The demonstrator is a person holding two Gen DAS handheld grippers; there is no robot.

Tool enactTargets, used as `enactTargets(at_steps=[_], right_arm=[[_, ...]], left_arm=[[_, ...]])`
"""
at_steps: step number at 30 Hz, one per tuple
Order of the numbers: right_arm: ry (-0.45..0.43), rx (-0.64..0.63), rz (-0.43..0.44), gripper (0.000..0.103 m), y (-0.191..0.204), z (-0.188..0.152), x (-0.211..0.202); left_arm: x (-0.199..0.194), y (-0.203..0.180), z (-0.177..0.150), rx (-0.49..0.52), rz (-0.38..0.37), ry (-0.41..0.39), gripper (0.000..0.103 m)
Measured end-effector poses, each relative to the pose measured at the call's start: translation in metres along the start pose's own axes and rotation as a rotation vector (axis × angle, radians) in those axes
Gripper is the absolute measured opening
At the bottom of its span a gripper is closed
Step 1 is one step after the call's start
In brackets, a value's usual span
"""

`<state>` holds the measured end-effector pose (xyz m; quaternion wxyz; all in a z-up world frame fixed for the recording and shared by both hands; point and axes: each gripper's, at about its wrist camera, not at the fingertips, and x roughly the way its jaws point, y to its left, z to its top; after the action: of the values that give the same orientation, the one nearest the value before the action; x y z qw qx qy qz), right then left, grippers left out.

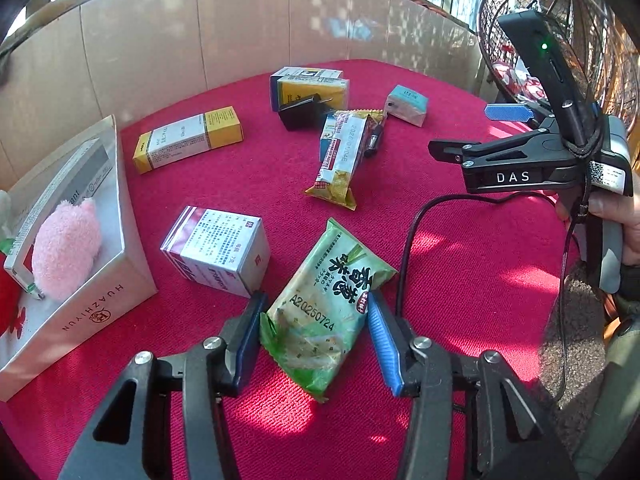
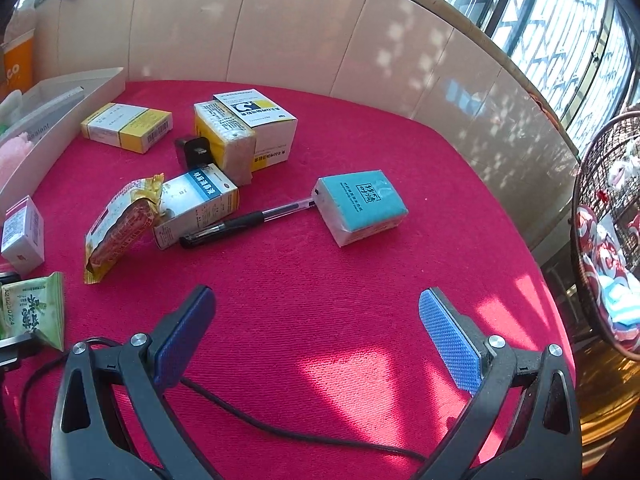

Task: Organize objects
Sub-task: 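Grasp the green snack packet with the left tool, then grasp the red-wrapped snack bar with the right tool while the left tool holds the green packet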

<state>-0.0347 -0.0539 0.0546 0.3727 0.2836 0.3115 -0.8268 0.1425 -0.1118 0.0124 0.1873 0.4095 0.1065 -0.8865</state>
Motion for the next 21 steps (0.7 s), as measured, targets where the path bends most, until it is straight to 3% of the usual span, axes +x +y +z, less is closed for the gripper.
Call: enactTargets(at_steps=[6,8,10,14,19,20,21], right_arm=[[-0.012,0.01,0.019,0.103,0.002,0.0,0.0],[-0.034,0.088,0.129,0.103,-0.01,0.003,-0.004],[-0.041,0.192,0.297,0.103,-0.025,0.008,-0.005],[0.019,0.286,0.531,0.103,-0.027,0.021,0.003],[0.011,0.203,0.582,0.101,0.018,0.034,-0.005],[0.01,0.183,0.585,0.097,0.027,0.035,-0.006],[0.024,0.177,0.581,0.084,0.033,0.036,-0.004]], left_arm=[[-0.001,0.001,0.0,-0.002,0.0,-0.002,0.05],[-0.001,0.001,0.0,-0.005,0.0,-0.004,0.05],[-0.002,0.002,0.0,-0.01,-0.002,-0.008,0.05],[-0.006,0.005,0.0,-0.025,-0.01,-0.032,0.05],[-0.011,0.007,-0.001,-0.039,-0.018,-0.053,0.049],[-0.012,0.008,-0.002,-0.045,-0.02,-0.055,0.049],[-0.012,0.009,-0.002,-0.05,-0.021,-0.057,0.05]])
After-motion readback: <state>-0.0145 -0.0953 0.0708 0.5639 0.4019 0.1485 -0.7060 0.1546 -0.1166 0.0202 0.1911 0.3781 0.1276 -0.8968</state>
